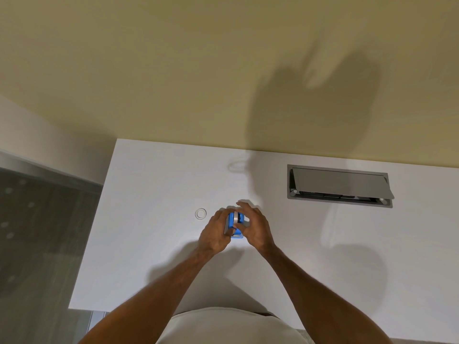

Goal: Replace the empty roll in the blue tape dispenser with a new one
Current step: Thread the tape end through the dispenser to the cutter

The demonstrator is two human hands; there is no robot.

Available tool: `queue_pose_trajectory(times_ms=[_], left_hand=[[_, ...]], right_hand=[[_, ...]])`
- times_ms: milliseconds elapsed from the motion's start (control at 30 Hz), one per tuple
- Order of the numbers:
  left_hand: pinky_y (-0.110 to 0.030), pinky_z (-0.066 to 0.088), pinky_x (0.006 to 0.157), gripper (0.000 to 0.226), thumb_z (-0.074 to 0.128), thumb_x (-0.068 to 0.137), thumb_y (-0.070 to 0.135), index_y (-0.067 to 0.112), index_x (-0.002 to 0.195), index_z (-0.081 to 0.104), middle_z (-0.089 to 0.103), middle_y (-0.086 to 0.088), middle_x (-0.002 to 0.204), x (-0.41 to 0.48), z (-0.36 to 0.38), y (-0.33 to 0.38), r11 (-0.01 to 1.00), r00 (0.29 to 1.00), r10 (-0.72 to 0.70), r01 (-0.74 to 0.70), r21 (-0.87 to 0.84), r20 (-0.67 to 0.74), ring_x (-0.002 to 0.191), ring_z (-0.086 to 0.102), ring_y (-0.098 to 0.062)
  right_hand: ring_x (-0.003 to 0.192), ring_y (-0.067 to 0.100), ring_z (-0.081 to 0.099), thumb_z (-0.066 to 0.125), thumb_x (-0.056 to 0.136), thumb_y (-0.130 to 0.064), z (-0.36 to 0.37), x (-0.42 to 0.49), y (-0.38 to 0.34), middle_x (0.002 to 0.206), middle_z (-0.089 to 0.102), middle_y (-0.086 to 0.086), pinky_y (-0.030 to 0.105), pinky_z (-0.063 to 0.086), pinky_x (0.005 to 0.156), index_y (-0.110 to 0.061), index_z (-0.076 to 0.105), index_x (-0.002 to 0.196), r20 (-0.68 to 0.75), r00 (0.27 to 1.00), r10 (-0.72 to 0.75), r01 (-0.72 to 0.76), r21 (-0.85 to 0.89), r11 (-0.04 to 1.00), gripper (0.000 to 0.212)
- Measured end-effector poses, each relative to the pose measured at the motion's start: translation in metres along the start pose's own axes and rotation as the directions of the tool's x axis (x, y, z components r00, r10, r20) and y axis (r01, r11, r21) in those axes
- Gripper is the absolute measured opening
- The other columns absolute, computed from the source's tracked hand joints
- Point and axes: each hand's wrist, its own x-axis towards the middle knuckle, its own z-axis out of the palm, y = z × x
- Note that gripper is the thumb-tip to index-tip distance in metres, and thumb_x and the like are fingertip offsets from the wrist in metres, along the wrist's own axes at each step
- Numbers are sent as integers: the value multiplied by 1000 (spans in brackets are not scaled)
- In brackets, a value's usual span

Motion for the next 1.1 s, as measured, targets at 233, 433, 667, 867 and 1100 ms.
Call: queue_pose_trajectory(times_ms=[233, 433, 667, 867, 1100], left_hand=[[-43, 57, 104, 49, 58, 107, 30, 21, 154, 46, 54, 1, 148, 1, -2, 0, 998, 1000, 9, -8, 57, -3, 134, 57, -22], [-43, 56, 108, 51, 61, 106, 30, 18, 153, 47, 56, -2, 149, 2, -3, 2, 998, 1000, 30, -31, 55, 7, 135, 57, -23], [-43, 56, 108, 50, 59, 107, 24, 21, 155, 47, 56, 0, 147, 3, -4, 0, 998, 999, 38, -38, 58, 5, 136, 57, -22], [-41, 56, 110, 53, 60, 107, 27, 24, 157, 46, 53, 4, 150, 5, -5, -1, 996, 999, 48, -49, 69, 17, 139, 55, -19], [-39, 57, 110, 56, 63, 105, 27, 23, 158, 46, 54, 2, 151, 6, -5, -1, 994, 998, 51, -53, 92, 21, 138, 58, -20]], right_hand=[[138, 24, 59, 78, 92, -16, -2, -3, 1, 151, 57, 9, 41, 48, 119, -7, 47, 151, 4, 1000, -1, 1, -7, 1000, 67], [110, 23, 64, 83, 88, -21, -3, -6, 11, 123, 63, 12, 37, 60, 99, -1, 63, 120, -53, 998, -23, 18, -100, 995, 43], [104, 24, 69, 76, 94, -26, 1, -4, 13, 116, 68, 12, 37, 60, 99, -3, 66, 118, -16, 999, 30, -32, -77, 997, 35], [107, 22, 69, 71, 98, -31, 6, -3, 14, 119, 69, 10, 36, 59, 101, -6, 63, 123, -33, 998, 53, -56, -91, 994, 36], [114, 21, 67, 71, 96, -34, 12, -4, 12, 125, 68, 8, 32, 56, 106, -9, 59, 131, -53, 997, 64, -68, -85, 994, 44]])
